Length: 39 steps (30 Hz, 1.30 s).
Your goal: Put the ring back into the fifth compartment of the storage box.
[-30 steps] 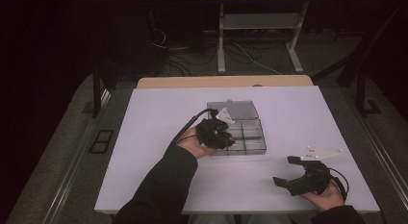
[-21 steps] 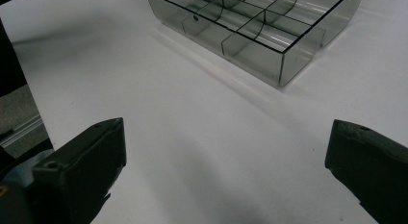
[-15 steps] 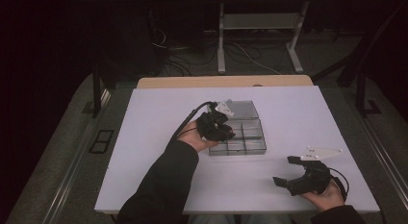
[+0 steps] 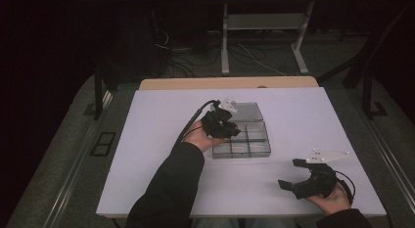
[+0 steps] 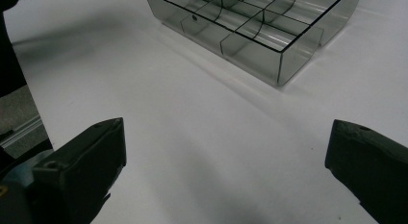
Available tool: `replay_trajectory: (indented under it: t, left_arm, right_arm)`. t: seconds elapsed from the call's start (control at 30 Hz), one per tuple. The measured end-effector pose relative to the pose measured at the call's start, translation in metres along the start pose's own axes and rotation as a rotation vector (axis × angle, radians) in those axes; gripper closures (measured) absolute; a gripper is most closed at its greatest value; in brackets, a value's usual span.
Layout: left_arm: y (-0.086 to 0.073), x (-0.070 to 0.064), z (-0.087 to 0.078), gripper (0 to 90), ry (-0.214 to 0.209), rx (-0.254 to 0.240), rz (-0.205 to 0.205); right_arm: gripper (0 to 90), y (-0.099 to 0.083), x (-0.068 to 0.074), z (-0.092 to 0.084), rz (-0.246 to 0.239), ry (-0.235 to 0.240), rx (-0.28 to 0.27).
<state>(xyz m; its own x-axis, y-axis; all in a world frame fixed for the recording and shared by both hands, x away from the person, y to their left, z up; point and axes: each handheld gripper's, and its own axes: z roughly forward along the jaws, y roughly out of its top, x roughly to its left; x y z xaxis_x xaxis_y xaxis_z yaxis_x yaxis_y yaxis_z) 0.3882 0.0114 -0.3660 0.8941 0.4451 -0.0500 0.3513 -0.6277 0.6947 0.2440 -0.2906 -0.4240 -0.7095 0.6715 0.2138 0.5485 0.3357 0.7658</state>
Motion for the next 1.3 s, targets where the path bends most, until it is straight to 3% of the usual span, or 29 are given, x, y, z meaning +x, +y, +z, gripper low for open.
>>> replay_trajectory:
  t: [0.17, 0.57, 0.9, 1.07, 1.13, 1.3]
  left_arm:
    - [0.000, 0.006, 0.009, 70.2, 0.007, -0.018, -0.006]
    - [-0.005, 0.018, 0.032, 70.2, 0.039, -0.033, -0.074]
    - [-0.009, 0.024, 0.051, 70.1, 0.058, 0.022, -0.079]
    - [-0.010, 0.029, 0.057, 68.8, 0.042, 0.034, -0.091]
    - [-0.011, 0.030, 0.058, 66.7, 0.032, 0.039, -0.113]
    - [-0.011, 0.031, 0.056, 59.3, 0.011, 0.038, -0.120]
  right_arm:
    - [0.1, 0.000, 0.000, 0.000, -0.001, 0.000, 0.002]
    - [0.1, 0.000, -0.001, 0.000, 0.002, 0.001, 0.004]
    - [0.1, 0.000, -0.001, -0.001, -0.001, 0.002, 0.002]
    - [0.1, 0.000, -0.001, -0.001, -0.002, 0.001, 0.006]
    - [0.1, 0.000, -0.001, -0.001, -0.002, 0.001, 0.005]
    - [0.1, -0.001, -0.002, -0.002, -0.001, -0.001, 0.005]
